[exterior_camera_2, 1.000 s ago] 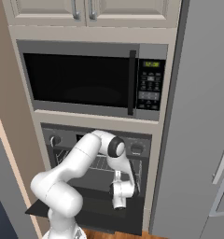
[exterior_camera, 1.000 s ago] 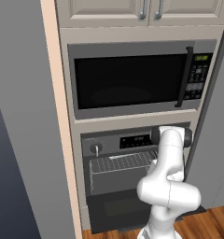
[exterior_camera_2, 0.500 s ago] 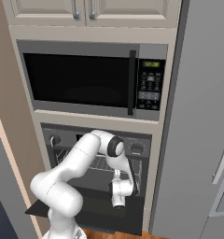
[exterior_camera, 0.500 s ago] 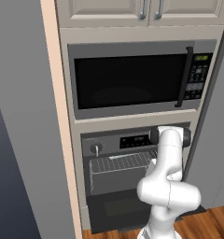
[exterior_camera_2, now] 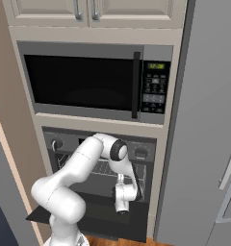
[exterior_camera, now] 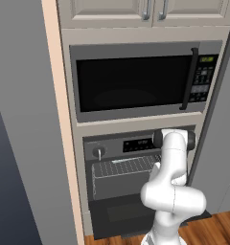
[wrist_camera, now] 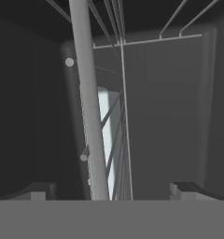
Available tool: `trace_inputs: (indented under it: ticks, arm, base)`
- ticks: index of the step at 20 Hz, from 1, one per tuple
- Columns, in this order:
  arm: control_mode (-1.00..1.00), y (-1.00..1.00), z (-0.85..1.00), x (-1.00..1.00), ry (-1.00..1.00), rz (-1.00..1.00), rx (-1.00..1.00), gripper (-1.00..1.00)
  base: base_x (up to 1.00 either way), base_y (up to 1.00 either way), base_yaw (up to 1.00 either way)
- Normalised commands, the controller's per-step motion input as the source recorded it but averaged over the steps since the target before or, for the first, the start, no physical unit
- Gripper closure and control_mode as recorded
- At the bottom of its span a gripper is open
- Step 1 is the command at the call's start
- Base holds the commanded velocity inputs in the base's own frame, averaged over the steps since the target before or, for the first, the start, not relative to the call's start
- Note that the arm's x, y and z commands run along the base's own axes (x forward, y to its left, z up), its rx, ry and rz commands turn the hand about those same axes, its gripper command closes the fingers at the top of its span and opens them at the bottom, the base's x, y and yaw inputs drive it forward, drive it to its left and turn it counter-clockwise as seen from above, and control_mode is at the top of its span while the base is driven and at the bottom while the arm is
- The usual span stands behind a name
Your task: Take the baked cake out of the oven and place it on the plate for cooling. Then close the oven door.
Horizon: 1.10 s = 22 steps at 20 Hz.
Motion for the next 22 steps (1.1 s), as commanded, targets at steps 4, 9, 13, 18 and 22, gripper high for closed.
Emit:
trace_inputs:
  ticks: [4,9,13,18,22]
  arm:
    - [-1.0,0.0,0.0,0.0,0.0,0.0,0.0,1.0]
    - [-1.0,0.0,0.0,0.0,0.0,0.0,0.0,1.0]
    - [-1.0,0.0,0.0,-0.01,0.0,0.0,0.0,1.0]
    - [-1.0,-0.04,0.0,-0.21,0.0,0.0,0.0,1.0]
    - [-1.0,-0.11,0.0,-0.34,0.0,0.0,0.0,1.0]
  base:
    - [0.0,0.0,0.0]
    - [0.0,0.0,0.0]
    - [0.0,0.0,0.0]
    - [0.0,0.0,0.0]
    - [0.0,0.0,0.0]
